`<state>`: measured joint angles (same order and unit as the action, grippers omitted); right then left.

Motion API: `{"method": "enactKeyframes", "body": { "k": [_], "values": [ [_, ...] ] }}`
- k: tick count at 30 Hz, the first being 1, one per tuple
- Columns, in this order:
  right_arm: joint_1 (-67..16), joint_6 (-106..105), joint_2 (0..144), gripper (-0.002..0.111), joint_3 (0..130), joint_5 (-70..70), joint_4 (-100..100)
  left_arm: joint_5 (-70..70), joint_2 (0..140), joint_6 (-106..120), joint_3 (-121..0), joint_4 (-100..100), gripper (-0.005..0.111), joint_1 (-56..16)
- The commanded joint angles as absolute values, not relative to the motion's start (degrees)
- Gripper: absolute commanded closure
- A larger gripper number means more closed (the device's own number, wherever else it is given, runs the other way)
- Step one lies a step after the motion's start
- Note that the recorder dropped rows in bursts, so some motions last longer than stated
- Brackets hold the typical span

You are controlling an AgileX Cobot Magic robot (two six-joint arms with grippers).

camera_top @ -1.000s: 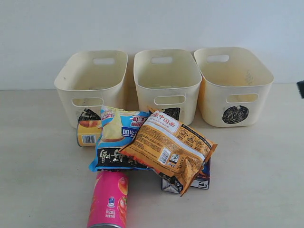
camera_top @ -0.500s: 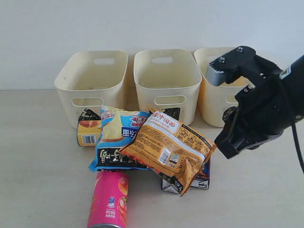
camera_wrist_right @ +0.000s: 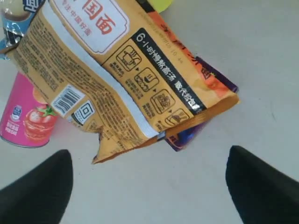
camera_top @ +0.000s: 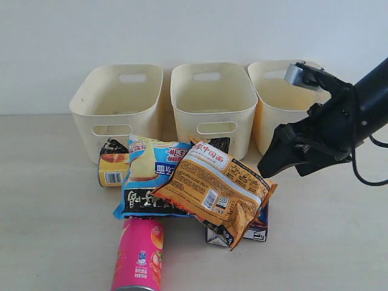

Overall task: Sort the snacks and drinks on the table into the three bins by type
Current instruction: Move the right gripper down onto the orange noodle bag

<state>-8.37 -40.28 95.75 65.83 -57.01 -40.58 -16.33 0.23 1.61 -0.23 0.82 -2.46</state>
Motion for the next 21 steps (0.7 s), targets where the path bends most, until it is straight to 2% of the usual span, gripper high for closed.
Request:
{"method": "enactKeyframes", "body": {
  "k": [1, 8, 21],
  "values": [
    [-7.9, -41.5, 100.4, 0.028, 69.7, -58.1, -42.5, -15.9, 0.0, 0.9, 0.0, 0.6, 0.103, -2.3],
    [-7.9, -44.4, 108.0, 0.028, 75.6, -58.6, -43.6, -15.9, 0.0, 0.9, 0.0, 0.6, 0.103, -2.3],
    [-7.9, -59.1, 116.1, 0.029, 84.7, -68.2, -49.3, -16.1, 0.0, 0.9, 0.0, 0.6, 0.103, -2.3]
  ]
}}
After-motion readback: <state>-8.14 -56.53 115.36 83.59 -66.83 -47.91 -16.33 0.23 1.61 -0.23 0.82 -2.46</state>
